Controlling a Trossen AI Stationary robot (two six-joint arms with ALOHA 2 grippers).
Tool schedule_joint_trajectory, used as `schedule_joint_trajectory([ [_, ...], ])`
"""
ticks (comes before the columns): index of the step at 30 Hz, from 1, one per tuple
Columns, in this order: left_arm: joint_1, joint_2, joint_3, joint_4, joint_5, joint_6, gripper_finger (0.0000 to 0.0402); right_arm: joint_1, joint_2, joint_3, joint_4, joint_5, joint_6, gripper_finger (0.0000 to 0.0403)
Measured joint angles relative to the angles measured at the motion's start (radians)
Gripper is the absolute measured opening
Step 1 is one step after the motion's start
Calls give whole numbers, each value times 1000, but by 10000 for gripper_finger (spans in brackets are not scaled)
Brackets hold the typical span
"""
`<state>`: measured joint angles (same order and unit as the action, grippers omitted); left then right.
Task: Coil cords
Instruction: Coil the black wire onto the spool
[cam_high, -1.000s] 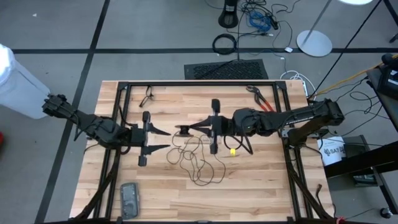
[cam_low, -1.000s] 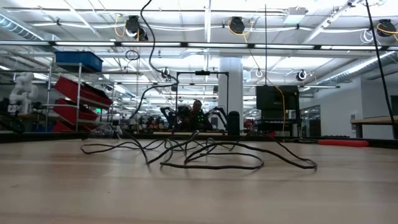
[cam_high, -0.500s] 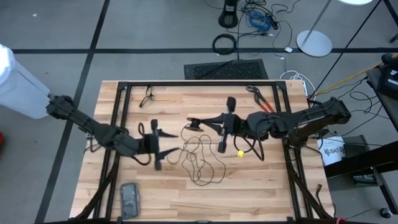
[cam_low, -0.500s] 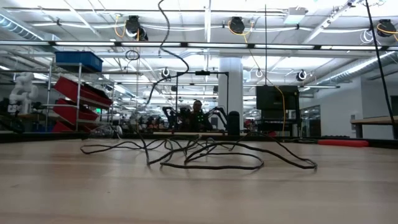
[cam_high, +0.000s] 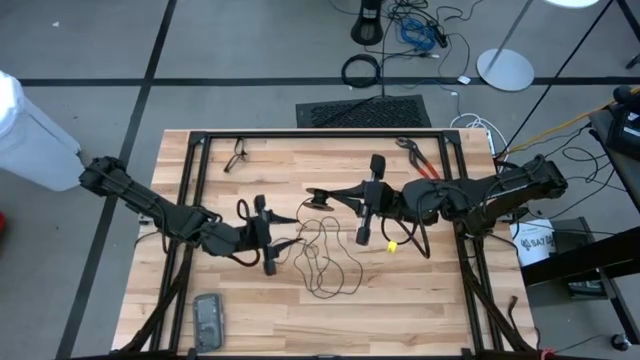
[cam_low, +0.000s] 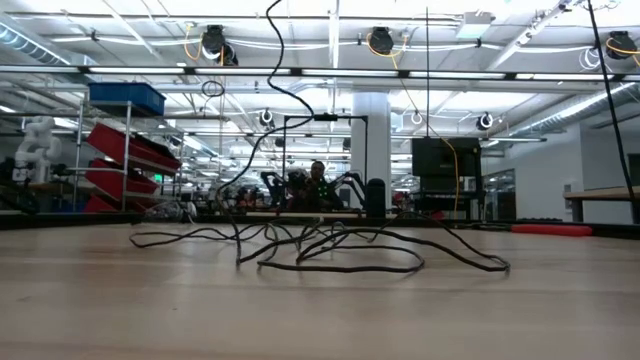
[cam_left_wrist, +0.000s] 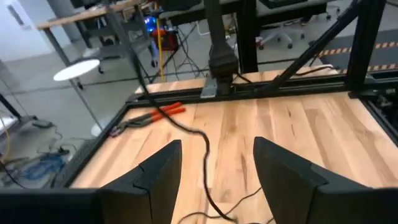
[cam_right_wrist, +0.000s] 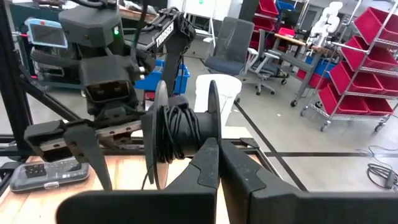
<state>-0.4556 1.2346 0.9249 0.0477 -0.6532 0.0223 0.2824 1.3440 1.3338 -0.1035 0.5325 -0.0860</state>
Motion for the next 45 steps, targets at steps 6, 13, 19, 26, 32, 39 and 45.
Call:
schedule_joint_trajectory([
  [6, 20, 15, 0, -6, 138, -58, 206, 6, -2, 0, 6, 0, -12, 0],
  [13, 39, 51, 0, -8, 52, -103, 206, 8, -22, 0, 8, 0, -30, 0],
  [19, 37, 76, 0, -12, -66, -129, 206, 8, -34, 0, 5, 0, -54, 0],
  [26, 37, 89, 0, -31, -77, -175, 206, 8, -45, 0, 6, -1, -76, 0],
  [32, 37, 89, 0, -41, -78, -175, 189, 8, -46, 0, 8, -1, -91, 0],
  [39, 37, 89, 0, -72, -89, -174, 123, 7, -46, 0, 14, -1, -102, 0],
  [45, 37, 89, 0, -75, -94, -174, 40, 7, -46, 0, 18, -1, -102, 0],
])
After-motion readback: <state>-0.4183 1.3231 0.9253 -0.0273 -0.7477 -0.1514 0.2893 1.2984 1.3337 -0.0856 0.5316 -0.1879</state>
